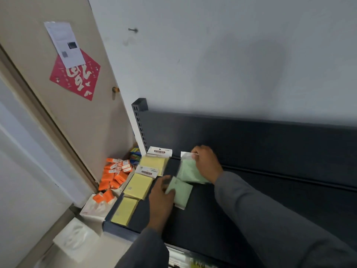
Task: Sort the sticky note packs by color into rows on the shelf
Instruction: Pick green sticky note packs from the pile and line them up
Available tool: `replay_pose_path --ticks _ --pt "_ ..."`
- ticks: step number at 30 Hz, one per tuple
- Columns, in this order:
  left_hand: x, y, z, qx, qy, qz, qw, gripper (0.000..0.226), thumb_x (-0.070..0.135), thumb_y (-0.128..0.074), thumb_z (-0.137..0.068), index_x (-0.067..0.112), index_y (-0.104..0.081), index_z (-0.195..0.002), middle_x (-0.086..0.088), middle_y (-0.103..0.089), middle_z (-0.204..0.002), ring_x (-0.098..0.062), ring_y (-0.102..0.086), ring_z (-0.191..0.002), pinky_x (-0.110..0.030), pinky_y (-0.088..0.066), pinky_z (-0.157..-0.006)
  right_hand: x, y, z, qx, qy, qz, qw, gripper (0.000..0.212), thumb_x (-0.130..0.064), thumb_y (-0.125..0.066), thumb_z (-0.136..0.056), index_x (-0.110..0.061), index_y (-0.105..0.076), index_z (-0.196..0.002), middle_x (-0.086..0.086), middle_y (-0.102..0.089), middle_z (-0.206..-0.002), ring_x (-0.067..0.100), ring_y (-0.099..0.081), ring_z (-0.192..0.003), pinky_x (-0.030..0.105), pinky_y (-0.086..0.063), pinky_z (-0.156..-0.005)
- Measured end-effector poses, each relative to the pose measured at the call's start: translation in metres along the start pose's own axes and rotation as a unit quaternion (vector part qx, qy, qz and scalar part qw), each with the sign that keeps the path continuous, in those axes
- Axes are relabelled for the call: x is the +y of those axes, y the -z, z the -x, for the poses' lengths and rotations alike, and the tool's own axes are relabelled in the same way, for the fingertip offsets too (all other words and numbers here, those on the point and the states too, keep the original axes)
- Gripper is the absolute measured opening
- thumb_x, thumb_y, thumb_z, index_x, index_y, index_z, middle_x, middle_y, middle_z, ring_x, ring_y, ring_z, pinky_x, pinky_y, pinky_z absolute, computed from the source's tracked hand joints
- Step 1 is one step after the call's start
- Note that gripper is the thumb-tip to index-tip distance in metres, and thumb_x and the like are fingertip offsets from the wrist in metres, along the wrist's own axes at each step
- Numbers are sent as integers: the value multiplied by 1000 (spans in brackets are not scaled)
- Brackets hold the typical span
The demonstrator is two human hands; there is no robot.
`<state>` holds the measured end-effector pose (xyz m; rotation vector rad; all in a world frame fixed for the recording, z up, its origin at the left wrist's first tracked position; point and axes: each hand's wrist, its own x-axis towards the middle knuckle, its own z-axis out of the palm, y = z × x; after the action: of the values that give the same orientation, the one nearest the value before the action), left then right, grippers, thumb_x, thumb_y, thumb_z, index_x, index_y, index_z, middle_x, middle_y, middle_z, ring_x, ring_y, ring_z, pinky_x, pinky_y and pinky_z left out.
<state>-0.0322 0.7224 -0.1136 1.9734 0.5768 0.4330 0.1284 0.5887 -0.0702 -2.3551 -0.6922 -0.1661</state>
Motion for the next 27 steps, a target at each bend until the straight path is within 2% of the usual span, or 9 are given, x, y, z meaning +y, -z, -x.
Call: replay_pose_path --ticks 3,7,9,12,15,19,22,25,27 --pt "-5 7 -5 -57 -25 -56 996 56 -1 -70 -81 24 -59 -129 5 -67 -107 -18 -66 -98 -17 -49 -78 2 -23 -5 -2 -3 45 999 33 3 -52 -81 -9 -70 -106 16 -63 -103 36 -54 -99 42 -44 -93" --pt "-10 11 -13 -94 -79 -165 979 50 25 -76 -82 27 -58 -129 2 -63 -114 -18 -59 -106 -30 -46 -86 3 -45 -4 -6 2 93 996 48 4 -50 -84 -8 -60 -129 14 -56 -118 34 -48 -114 43 -39 -104" --pt "-9 10 -11 -110 -84 -159 978 48 29 -75 -84 26 -55 -128 1 -55 -118 -16 -54 -107 -26 -39 -83 2 -52 -2 6 -12 110 994 54 7 -49 -82 -8 -57 -132 14 -54 -121 34 -46 -117 42 -40 -105" --pt "-10 6 -10 -130 -77 -150 977 44 33 -74 -89 21 -53 -126 1 -42 -120 -12 -48 -102 -22 -35 -82 -1 -60 3 36 -31 128 991 55 8 -52 -79 -8 -57 -131 15 -55 -119 35 -49 -115 46 -44 -101" --pt "-16 2 -12 -120 -133 -181 967 37 37 -72 -90 15 -58 -117 -2 -44 -117 -19 -48 -107 -24 -36 -86 -4 -56 7 103 -29 117 987 45 1 -55 -84 -8 -59 -127 14 -54 -116 32 -50 -108 45 -46 -97" --pt "-23 4 -19 -116 -276 -295 907 43 42 -57 -96 19 -56 -132 -4 -57 -126 -28 -49 -110 -38 -45 -93 -11 -42 30 154 -2 80 985 29 -1 -54 -86 -6 -65 -112 11 -54 -110 28 -49 -103 37 -46 -91" --pt "-13 6 -26 -135 -254 -351 891 54 48 -56 -97 16 -51 -140 -12 -51 -130 -32 -46 -119 -38 -39 -99 -11 -36 51 124 7 145 982 23 -2 -56 -83 -3 -65 -103 13 -56 -105 29 -51 -97 41 -50 -88" --pt "-3 12 -28 -163 -226 -393 876 56 56 -55 -95 16 -52 -135 -13 -47 -133 -32 -42 -125 -37 -36 -102 -12 -31 70 106 -12 184 977 19 -9 -55 -87 -4 -66 -103 14 -57 -103 31 -53 -94 43 -52 -84" --pt "0 20 -29 -160 -220 -347 898 49 54 -61 -92 16 -57 -122 -10 -54 -122 -31 -50 -117 -39 -41 -95 -21 -25 83 97 -80 162 979 21 -21 -49 -97 -6 -64 -99 13 -59 -102 30 -55 -94 41 -50 -79"
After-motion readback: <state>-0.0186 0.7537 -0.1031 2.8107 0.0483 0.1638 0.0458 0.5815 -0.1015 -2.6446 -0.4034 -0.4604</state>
